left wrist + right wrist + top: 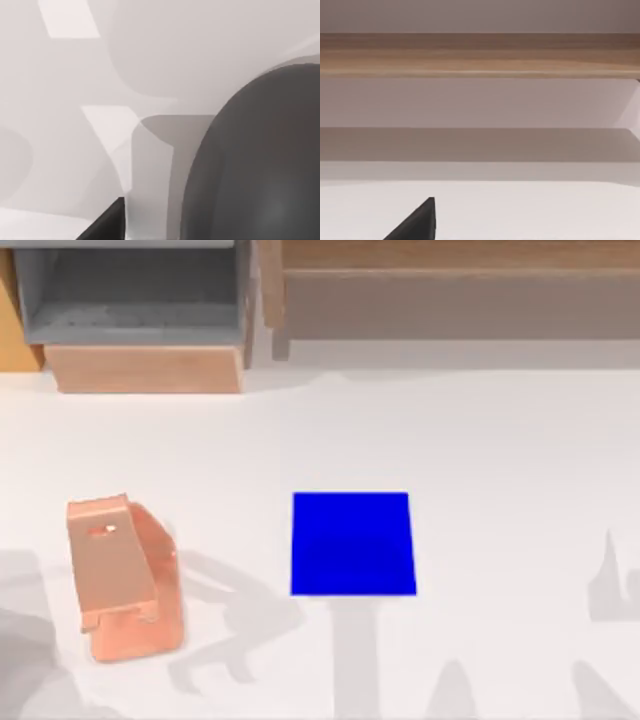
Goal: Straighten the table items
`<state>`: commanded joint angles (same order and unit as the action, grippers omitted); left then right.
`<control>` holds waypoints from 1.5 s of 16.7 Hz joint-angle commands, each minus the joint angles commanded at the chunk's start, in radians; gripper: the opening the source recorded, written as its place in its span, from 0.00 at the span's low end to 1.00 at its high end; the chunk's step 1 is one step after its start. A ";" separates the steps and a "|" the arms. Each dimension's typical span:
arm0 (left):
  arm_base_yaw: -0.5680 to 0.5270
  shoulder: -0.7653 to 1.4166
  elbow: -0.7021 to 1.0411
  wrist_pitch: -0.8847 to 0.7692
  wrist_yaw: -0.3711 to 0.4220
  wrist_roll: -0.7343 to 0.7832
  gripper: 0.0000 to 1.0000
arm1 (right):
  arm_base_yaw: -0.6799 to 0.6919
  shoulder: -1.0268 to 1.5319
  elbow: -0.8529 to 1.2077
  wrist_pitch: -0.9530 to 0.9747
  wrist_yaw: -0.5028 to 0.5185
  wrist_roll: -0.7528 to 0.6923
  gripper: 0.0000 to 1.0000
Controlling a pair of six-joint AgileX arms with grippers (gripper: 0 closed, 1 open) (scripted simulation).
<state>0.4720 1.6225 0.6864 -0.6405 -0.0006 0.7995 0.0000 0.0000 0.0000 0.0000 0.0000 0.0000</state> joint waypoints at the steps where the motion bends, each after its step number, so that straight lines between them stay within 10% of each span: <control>1: 0.000 0.000 0.000 0.000 0.000 0.000 0.10 | 0.000 0.000 0.000 0.000 0.000 0.000 1.00; 13: -0.001 -0.043 0.033 -0.056 0.009 -0.005 0.00 | 0.000 0.000 0.000 0.000 0.000 0.000 1.00; 25: -0.006 -0.209 0.295 -0.490 0.009 -0.011 0.00 | 0.000 0.000 0.000 0.000 0.000 0.000 1.00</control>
<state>0.4665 1.4132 0.9816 -1.1307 0.0088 0.7882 0.0000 0.0000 0.0000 0.0000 0.0000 0.0000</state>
